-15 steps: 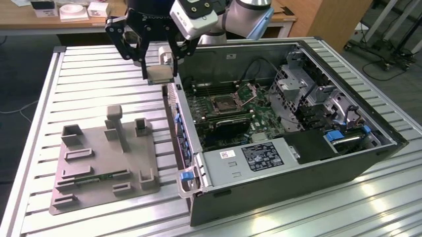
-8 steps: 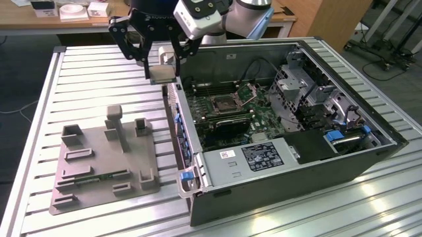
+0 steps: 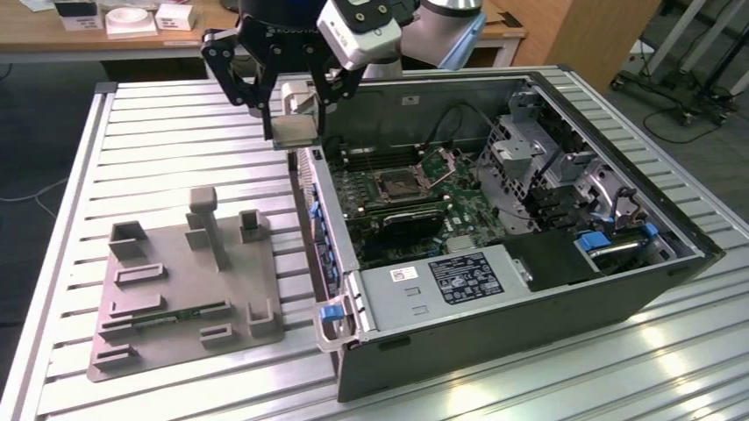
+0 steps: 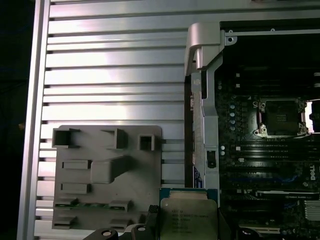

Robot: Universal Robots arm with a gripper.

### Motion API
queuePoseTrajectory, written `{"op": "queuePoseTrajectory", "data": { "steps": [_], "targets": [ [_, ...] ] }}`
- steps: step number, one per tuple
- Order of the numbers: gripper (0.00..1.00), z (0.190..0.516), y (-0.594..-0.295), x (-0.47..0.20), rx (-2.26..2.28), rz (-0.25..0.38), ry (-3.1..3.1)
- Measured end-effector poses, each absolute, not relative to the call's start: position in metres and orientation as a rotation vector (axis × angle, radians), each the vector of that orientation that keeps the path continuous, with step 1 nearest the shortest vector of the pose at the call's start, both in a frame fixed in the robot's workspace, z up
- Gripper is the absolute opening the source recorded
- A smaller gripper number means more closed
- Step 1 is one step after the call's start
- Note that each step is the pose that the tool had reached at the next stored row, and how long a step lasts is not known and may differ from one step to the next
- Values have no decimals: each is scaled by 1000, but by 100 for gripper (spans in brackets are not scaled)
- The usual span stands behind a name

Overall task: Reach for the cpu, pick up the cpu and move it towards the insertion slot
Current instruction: 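Pick up the cpu and move it towards the insertion slot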

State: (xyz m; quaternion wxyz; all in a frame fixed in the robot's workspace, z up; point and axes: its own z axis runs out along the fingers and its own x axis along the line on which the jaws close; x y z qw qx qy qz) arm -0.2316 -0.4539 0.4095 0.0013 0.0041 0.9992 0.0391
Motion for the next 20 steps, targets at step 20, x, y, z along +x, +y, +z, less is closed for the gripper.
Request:
{"op": "queuePoseTrajectory", "data": {
  "steps": [20],
  "targets": [
    [54,409,-453,-215,13,123,3137]
  ]
}}
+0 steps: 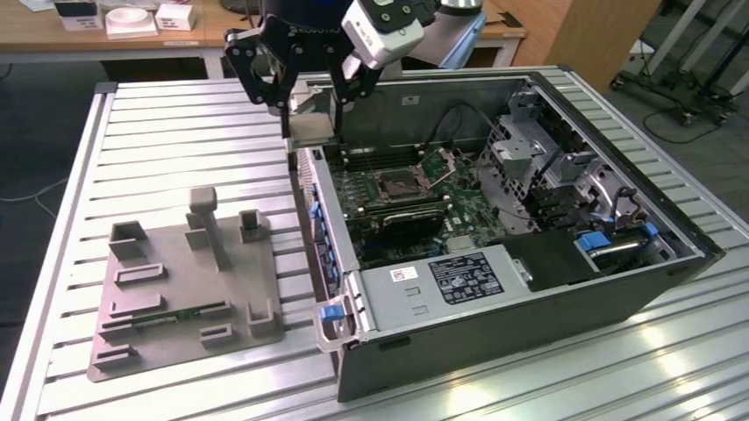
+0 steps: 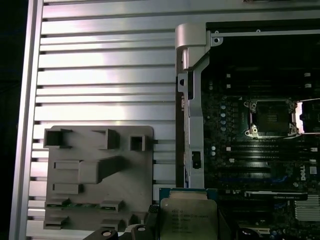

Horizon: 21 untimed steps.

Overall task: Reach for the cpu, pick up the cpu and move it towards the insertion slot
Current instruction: 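Pick up the cpu and move it towards the insertion slot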

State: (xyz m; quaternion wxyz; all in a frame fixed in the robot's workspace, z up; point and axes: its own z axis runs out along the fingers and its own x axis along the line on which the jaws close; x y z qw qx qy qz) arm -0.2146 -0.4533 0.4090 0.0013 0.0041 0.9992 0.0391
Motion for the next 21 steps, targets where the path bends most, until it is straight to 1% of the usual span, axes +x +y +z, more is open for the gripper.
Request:
{"op": "queuePoseTrajectory", "data": {
  "steps": [21],
  "targets": [
    [54,409,-452,-193,13,123,3137]
  ]
}}
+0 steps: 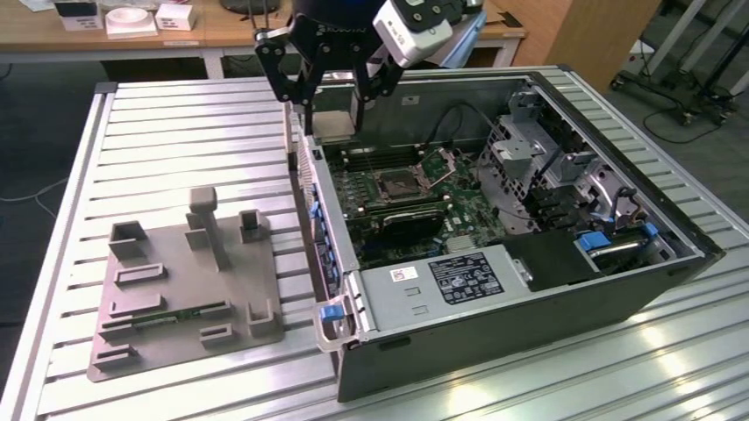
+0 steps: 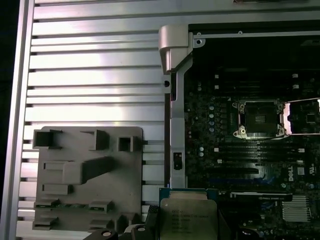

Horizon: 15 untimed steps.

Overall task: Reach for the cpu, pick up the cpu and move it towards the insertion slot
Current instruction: 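Pick up the cpu and move it towards the insertion slot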

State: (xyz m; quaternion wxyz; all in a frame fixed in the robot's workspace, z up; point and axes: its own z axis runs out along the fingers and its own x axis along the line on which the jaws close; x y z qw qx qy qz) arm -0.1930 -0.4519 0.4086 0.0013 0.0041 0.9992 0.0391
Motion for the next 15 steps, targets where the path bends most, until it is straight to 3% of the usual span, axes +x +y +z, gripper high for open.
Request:
{"op": "queuePoseTrajectory", "data": {
  "steps": [15],
  "targets": [
    [54,408,-450,-175,13,123,3137]
  ]
}}
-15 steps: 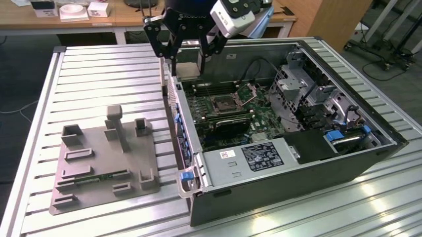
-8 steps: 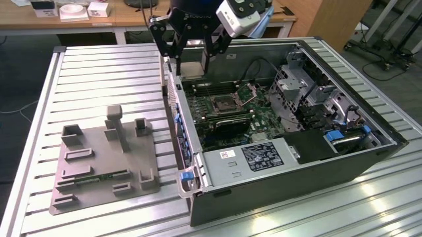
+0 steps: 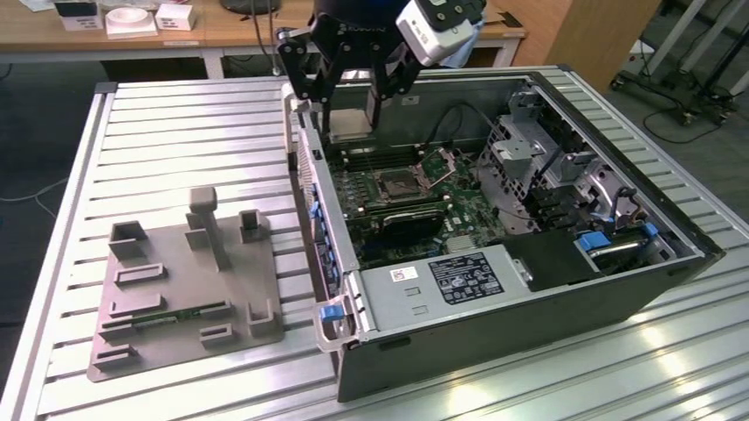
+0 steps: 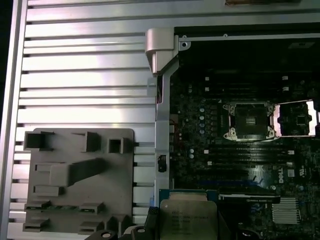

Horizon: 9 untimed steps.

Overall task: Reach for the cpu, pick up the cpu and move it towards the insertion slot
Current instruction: 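Pick up the cpu and move it towards the insertion slot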

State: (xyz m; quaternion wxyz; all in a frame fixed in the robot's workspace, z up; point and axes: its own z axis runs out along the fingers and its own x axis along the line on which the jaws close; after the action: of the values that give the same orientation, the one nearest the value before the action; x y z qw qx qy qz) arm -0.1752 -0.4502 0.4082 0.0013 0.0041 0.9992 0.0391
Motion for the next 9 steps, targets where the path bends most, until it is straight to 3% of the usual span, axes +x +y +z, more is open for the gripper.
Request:
{"op": "queuePoseTrajectory", "data": {
  "steps": [9],
  "targets": [
    [54,408,-449,-164,13,123,3137]
  ]
}}
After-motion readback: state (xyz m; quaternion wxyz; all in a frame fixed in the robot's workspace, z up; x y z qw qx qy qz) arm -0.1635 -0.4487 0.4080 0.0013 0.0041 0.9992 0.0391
